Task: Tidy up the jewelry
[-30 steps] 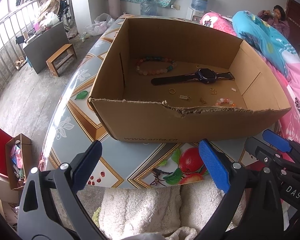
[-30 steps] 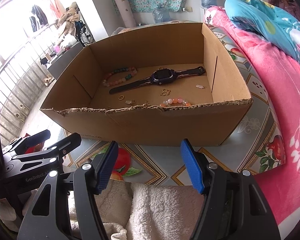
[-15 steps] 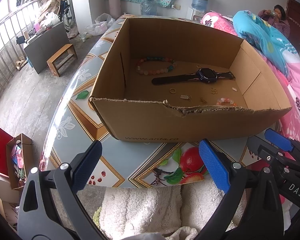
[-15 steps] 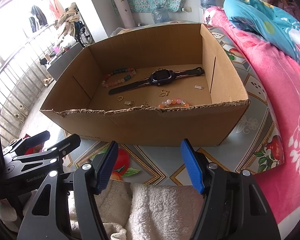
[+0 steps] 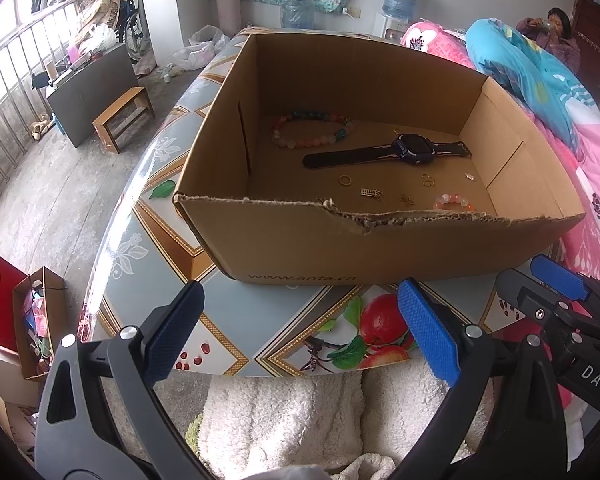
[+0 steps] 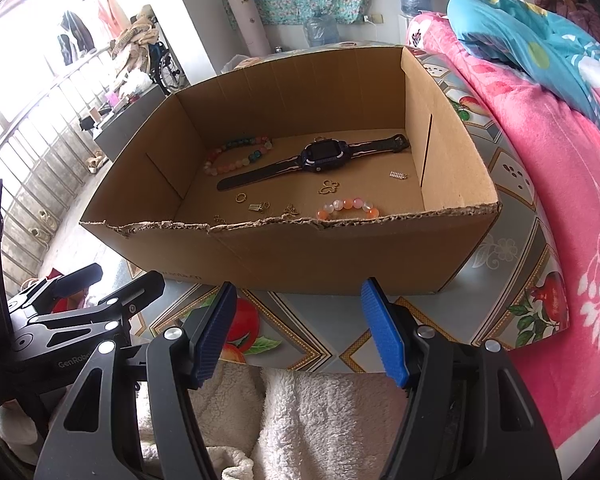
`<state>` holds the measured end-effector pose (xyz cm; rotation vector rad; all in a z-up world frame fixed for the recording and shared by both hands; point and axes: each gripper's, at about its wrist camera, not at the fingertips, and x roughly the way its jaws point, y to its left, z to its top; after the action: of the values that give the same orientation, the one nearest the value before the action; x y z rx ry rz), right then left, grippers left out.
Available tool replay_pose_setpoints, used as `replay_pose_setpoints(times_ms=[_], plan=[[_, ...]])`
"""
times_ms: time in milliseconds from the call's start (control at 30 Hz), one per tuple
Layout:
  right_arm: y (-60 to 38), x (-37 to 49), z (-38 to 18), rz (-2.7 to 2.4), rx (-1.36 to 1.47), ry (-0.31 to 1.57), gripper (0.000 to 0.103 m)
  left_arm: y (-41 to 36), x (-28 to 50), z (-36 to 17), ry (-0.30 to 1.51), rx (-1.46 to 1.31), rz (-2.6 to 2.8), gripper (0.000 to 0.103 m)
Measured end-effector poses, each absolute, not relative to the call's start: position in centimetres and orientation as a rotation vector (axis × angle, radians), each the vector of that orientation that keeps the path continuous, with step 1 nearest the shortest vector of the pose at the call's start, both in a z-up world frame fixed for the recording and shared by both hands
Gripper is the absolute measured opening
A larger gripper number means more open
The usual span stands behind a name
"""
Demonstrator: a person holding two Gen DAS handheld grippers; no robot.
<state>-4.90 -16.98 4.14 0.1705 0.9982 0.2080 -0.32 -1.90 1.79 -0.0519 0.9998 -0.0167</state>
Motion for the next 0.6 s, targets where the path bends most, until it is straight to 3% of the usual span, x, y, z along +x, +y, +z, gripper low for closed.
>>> replay_pose_setpoints(times_ms=[600], plan=[[-17.00, -4.53, 3.71, 0.213, 0.192, 1.010, 0.063, -1.92, 0.18, 1.34, 1.009, -0.052, -0.014, 0.094]])
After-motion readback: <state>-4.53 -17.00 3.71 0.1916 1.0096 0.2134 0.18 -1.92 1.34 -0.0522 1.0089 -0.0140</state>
